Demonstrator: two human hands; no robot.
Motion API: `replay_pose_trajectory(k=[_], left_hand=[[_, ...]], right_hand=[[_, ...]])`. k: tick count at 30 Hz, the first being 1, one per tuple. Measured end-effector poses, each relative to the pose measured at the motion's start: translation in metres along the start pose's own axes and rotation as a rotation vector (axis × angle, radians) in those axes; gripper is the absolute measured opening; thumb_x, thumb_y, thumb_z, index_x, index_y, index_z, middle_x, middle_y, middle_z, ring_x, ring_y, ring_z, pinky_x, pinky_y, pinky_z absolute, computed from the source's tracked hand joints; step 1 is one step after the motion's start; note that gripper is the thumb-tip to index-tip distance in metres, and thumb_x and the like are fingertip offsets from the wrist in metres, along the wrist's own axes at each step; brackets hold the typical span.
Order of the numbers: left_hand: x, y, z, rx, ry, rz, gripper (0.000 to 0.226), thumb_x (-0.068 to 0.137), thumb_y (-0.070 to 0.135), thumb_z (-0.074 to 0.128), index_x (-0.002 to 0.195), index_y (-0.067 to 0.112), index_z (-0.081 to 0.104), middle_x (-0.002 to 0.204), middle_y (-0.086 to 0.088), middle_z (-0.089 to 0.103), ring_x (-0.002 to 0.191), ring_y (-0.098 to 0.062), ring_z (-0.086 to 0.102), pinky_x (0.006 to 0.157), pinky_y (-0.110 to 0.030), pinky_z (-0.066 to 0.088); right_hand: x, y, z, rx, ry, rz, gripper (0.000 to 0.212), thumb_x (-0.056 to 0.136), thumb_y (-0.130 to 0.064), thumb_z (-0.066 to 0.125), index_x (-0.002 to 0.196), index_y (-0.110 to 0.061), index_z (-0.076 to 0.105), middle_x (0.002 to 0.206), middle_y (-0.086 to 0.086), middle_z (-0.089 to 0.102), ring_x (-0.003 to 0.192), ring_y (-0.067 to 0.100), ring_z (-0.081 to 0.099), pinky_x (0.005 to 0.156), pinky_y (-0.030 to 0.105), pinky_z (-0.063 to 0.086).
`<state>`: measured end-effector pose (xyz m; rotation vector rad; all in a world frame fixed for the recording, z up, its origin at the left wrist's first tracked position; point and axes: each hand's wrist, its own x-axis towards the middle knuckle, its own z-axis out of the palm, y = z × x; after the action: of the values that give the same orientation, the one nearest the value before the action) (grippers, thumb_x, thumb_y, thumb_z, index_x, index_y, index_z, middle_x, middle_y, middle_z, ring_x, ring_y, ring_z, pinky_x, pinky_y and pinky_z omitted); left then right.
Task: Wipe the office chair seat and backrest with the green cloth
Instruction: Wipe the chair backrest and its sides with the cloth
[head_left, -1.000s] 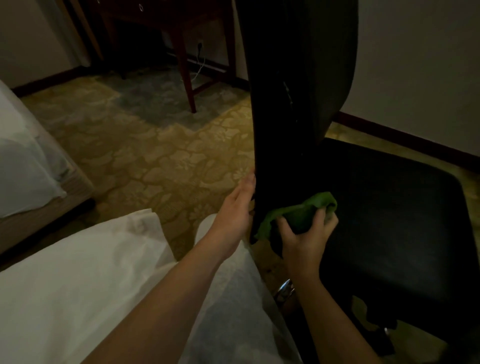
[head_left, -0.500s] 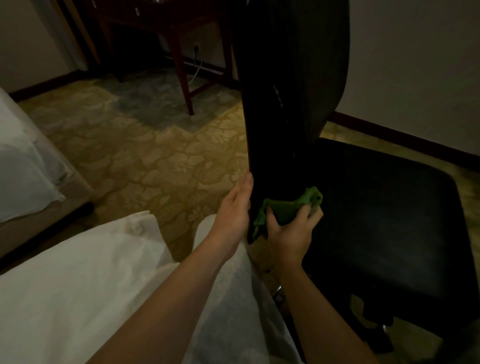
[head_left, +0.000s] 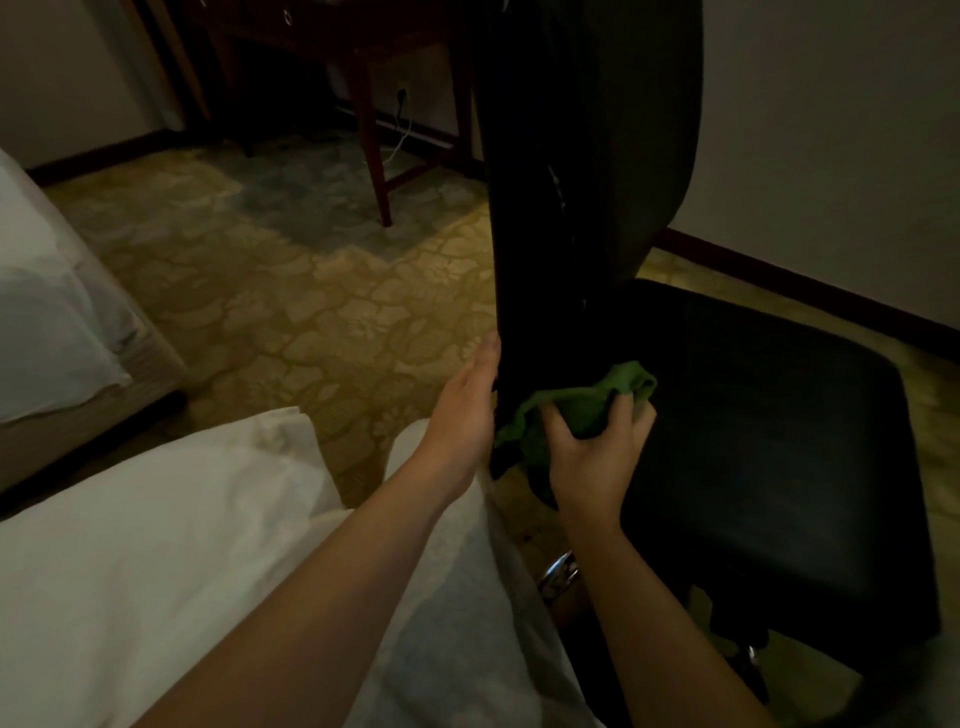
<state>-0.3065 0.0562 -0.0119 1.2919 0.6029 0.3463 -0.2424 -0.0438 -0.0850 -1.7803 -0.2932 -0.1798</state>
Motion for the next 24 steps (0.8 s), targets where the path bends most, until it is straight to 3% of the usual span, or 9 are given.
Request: replay_pose_trajectory(k=[2, 4, 7, 8, 10, 14, 17, 20, 24], left_hand=[[0.002, -0.001, -0.001, 0.006, 0.012, -0.001, 0.034, 0.104, 0.053, 0.034, 0.121, 0.043, 0.062, 0.119, 0.023, 0.065, 0.122, -0.008, 0.057, 0.107, -0.037, 0.047], [0.003, -0.003, -0.002, 0.014, 0.019, 0.004, 0.036, 0.1, 0.06, 0.038, 0.118, 0.047, 0.065, 0.124, 0.019, 0.065, 0.125, -0.011, 0.057, 0.11, -0.044, 0.045], [0.002, -0.004, 0.0, 0.018, 0.022, 0.015, 0.054, 0.089, 0.074, 0.046, 0.13, 0.043, 0.062, 0.134, 0.015, 0.063, 0.128, -0.011, 0.056, 0.112, -0.046, 0.043], [0.002, -0.003, 0.001, 0.013, 0.028, 0.016, 0.052, 0.092, 0.07, 0.044, 0.131, 0.039, 0.061, 0.133, 0.015, 0.064, 0.127, -0.01, 0.057, 0.111, -0.045, 0.044], [0.002, -0.003, 0.001, -0.001, 0.036, 0.012, 0.034, 0.102, 0.056, 0.039, 0.117, 0.042, 0.066, 0.116, 0.019, 0.071, 0.117, -0.007, 0.063, 0.105, -0.04, 0.049], [0.0, 0.0, 0.002, -0.006, 0.054, -0.004, 0.032, 0.105, 0.048, 0.037, 0.102, 0.042, 0.068, 0.098, 0.022, 0.074, 0.11, -0.007, 0.065, 0.097, -0.034, 0.051], [0.001, 0.003, 0.001, -0.006, 0.055, -0.014, 0.034, 0.104, 0.05, 0.035, 0.105, 0.04, 0.068, 0.099, 0.022, 0.075, 0.112, -0.011, 0.065, 0.099, -0.037, 0.051], [0.001, 0.009, 0.0, -0.004, 0.043, -0.02, 0.034, 0.102, 0.053, 0.036, 0.106, 0.04, 0.068, 0.098, 0.02, 0.075, 0.11, -0.011, 0.065, 0.093, -0.035, 0.051], [-0.003, 0.019, 0.001, 0.022, 0.067, -0.001, 0.035, 0.099, 0.056, 0.04, 0.11, 0.038, 0.068, 0.117, 0.011, 0.07, 0.12, -0.015, 0.061, 0.097, -0.037, 0.049]], right_hand=[[0.006, -0.005, 0.006, -0.03, -0.021, -0.017, 0.064, 0.079, -0.03, 0.081, 0.129, -0.007, 0.05, 0.14, 0.008, 0.036, 0.126, 0.012, 0.043, 0.101, 0.01, 0.034], [0.005, -0.001, 0.008, -0.084, -0.062, -0.03, 0.064, 0.081, -0.033, 0.08, 0.13, -0.008, 0.047, 0.144, 0.011, 0.033, 0.126, 0.019, 0.044, 0.099, 0.021, 0.04], [0.003, 0.014, 0.006, -0.172, -0.124, -0.031, 0.064, 0.082, -0.032, 0.078, 0.131, -0.008, 0.044, 0.144, 0.012, 0.032, 0.119, 0.022, 0.047, 0.092, 0.026, 0.043], [0.003, 0.02, 0.005, -0.198, -0.153, -0.032, 0.063, 0.083, -0.031, 0.078, 0.131, -0.008, 0.045, 0.144, 0.011, 0.032, 0.117, 0.022, 0.048, 0.091, 0.027, 0.044], [0.002, 0.033, -0.001, -0.239, -0.206, 0.006, 0.056, 0.084, -0.027, 0.077, 0.127, -0.007, 0.047, 0.143, 0.009, 0.032, 0.114, 0.022, 0.051, 0.09, 0.031, 0.048], [0.002, 0.05, -0.028, -0.181, -0.145, 0.142, 0.041, 0.089, -0.027, 0.07, 0.118, -0.006, 0.052, 0.133, 0.009, 0.04, 0.11, 0.024, 0.054, 0.095, 0.048, 0.051], [0.014, 0.035, -0.045, -0.068, -0.107, 0.074, 0.035, 0.089, -0.029, 0.068, 0.113, -0.007, 0.055, 0.119, 0.004, 0.046, 0.1, 0.009, 0.054, 0.092, 0.037, 0.053], [0.034, 0.001, -0.056, 0.001, -0.081, -0.037, 0.025, 0.091, -0.025, 0.068, 0.109, -0.011, 0.058, 0.115, 0.001, 0.048, 0.098, -0.006, 0.051, 0.086, 0.009, 0.045], [0.06, -0.044, -0.063, 0.04, -0.077, -0.211, 0.022, 0.091, -0.023, 0.069, 0.109, -0.018, 0.059, 0.112, -0.004, 0.048, 0.101, -0.004, 0.052, 0.083, 0.005, 0.042]])
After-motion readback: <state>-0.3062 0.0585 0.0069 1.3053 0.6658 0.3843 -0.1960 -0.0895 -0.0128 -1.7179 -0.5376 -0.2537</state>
